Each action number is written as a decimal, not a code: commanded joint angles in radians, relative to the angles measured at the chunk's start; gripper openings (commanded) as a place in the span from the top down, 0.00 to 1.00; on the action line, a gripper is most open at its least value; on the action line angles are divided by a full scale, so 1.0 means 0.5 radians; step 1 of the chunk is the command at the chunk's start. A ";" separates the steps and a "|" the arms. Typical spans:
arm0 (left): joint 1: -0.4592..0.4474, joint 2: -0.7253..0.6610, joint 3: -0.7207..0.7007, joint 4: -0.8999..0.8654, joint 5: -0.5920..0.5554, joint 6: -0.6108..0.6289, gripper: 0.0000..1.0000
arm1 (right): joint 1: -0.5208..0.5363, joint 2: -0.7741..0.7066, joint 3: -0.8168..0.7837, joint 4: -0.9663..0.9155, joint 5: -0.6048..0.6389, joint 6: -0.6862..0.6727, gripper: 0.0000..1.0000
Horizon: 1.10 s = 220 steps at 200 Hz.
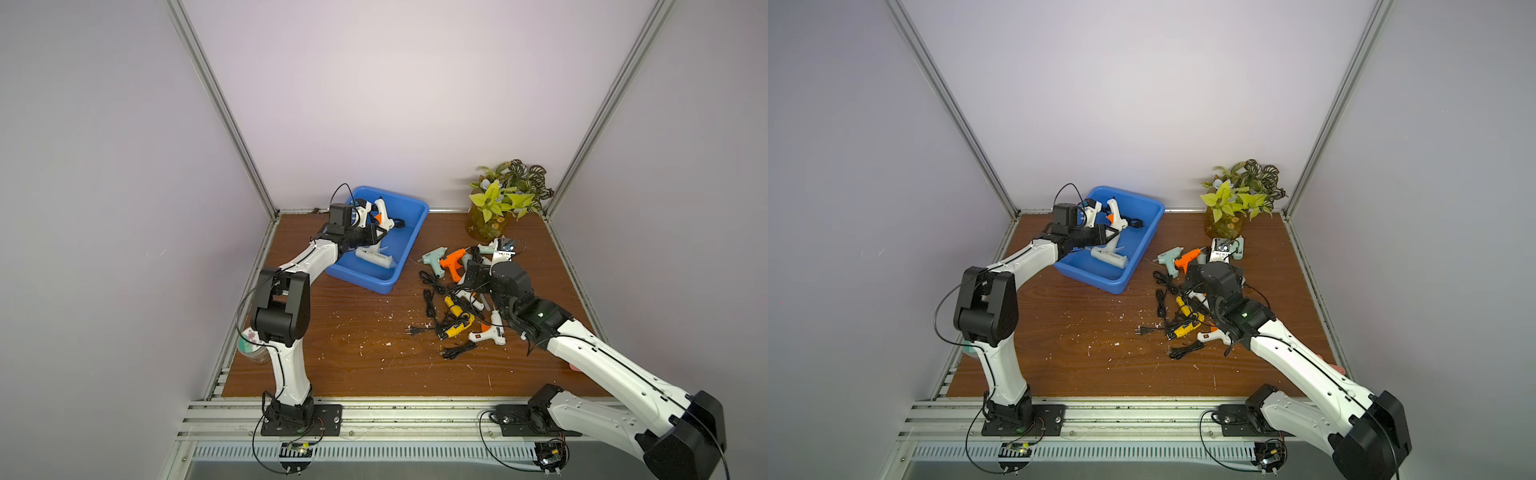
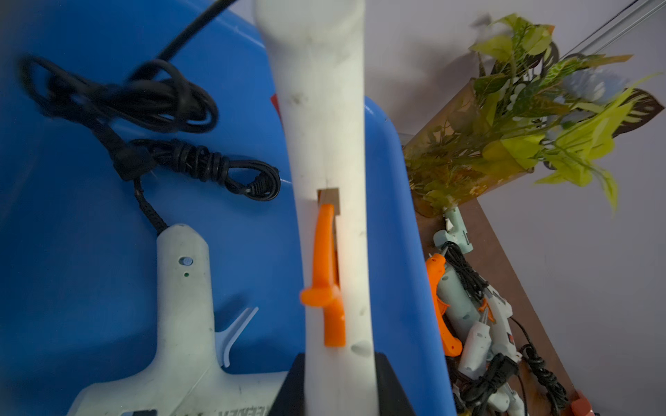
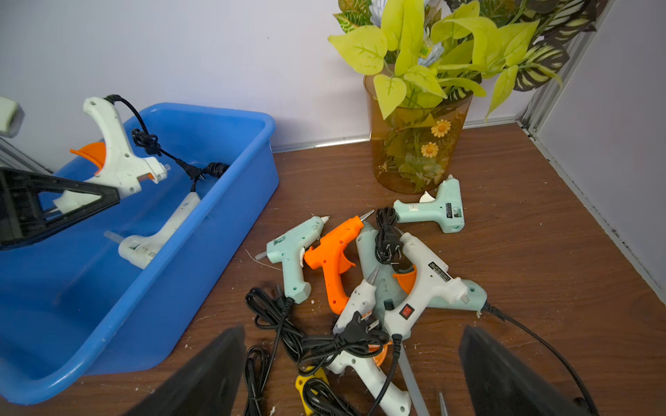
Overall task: Put the hot melt glue gun into the storage box
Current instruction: Place the hot melt adhesive gun in the storage box.
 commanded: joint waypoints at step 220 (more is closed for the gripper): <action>-0.009 -0.336 -0.076 -0.374 -0.798 0.111 0.00 | -0.670 -0.167 -0.323 -0.323 -0.697 0.452 0.13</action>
